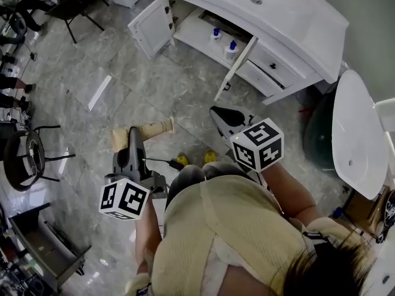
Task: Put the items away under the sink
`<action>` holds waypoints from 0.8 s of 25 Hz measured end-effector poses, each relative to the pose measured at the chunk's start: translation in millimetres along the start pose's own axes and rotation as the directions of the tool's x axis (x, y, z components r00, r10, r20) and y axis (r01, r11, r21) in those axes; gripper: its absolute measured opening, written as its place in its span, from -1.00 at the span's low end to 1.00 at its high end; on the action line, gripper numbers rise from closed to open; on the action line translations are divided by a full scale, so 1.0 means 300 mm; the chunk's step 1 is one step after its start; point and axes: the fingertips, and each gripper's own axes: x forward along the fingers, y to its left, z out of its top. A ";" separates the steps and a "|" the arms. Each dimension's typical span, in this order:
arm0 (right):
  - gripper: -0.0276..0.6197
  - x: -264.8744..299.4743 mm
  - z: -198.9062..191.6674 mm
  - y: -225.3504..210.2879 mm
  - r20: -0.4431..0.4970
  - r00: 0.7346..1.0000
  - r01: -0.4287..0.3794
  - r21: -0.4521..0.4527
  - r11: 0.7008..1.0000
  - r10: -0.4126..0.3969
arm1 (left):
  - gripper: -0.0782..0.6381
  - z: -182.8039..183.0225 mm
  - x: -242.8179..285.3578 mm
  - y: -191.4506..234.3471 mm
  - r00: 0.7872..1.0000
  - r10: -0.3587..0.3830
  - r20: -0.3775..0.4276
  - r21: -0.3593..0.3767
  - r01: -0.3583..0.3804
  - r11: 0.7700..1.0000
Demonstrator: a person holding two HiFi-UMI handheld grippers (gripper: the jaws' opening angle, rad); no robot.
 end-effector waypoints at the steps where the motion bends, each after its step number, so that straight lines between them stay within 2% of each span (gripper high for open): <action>1: -0.83 -0.003 -0.009 -0.010 -0.007 1.000 -0.003 -0.003 1.000 0.003 | -0.63 -0.009 0.001 -0.007 1.000 0.006 0.001 -0.001 -0.006 1.000; 11: -0.83 0.003 -0.009 -0.020 -0.021 0.999 -0.028 -0.021 0.999 0.028 | -0.63 -0.015 0.009 -0.024 1.000 0.026 0.010 -0.003 -0.026 1.000; 20: -0.83 0.032 0.013 -0.054 -0.025 0.999 -0.022 -0.032 0.999 0.021 | -0.63 -0.011 0.093 -0.036 1.000 -0.003 -0.001 0.004 0.003 1.000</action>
